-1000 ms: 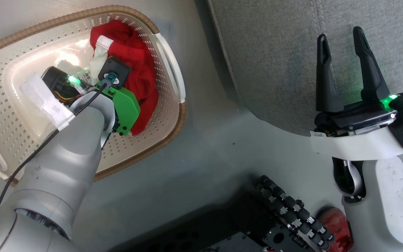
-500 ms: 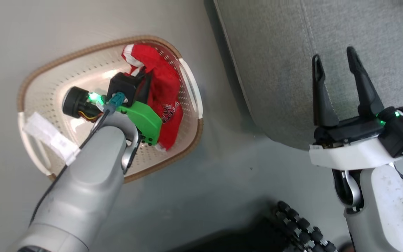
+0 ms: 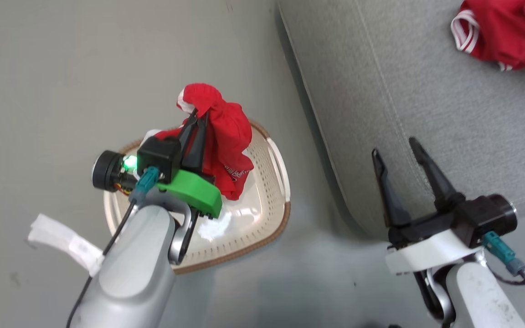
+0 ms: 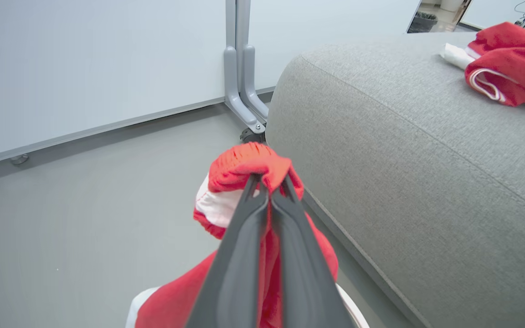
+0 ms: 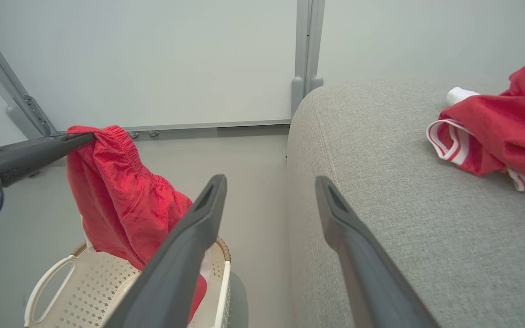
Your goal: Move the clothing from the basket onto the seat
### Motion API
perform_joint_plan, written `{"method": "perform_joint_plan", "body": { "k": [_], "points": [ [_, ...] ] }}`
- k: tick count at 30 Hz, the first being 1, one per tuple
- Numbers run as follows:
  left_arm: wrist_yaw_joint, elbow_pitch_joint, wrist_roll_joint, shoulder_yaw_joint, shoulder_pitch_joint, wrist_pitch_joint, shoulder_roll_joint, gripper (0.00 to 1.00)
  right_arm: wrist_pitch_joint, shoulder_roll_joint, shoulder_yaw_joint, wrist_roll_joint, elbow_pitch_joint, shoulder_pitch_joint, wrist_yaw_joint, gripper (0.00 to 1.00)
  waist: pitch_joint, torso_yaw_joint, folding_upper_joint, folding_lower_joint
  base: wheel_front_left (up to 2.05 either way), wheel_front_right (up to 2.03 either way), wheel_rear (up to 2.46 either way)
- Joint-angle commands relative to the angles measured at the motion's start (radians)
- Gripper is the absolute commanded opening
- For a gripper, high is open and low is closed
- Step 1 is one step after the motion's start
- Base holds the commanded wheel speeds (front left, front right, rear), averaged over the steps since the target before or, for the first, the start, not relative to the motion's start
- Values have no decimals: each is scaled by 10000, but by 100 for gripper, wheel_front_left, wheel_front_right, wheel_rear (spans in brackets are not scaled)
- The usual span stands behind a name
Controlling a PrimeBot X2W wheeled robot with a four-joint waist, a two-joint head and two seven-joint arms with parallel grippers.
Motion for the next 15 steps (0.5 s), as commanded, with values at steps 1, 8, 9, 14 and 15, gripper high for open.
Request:
{"method": "perform_joint_plan", "body": {
  "k": [1,8,9,14,15],
  "points": [
    [-22,-266,203,145,442,-29,-69,0,-30,-66,80,69,94,294,-18,100,-1957,509,0,0,0,0,0],
    [-120,-1499,598,614,1480,-17,-274,0,-30,-40,472,88,298,987,-18,100,-3265,379,0,0,0,0,0],
    [-151,-1634,667,620,1596,-17,-284,0,-30,-55,533,82,303,1096,-18,100,-3451,356,0,0,0,0,0],
    [-282,-2154,805,565,1886,-17,-333,0,-30,-48,728,5,340,1499,-18,100,-4068,258,0,0,0,0,0],
    [-329,-2267,810,521,1904,-17,-342,0,-30,-53,799,-20,333,1541,-18,100,-4154,240,0,0,0,0,0]
  ]
}}
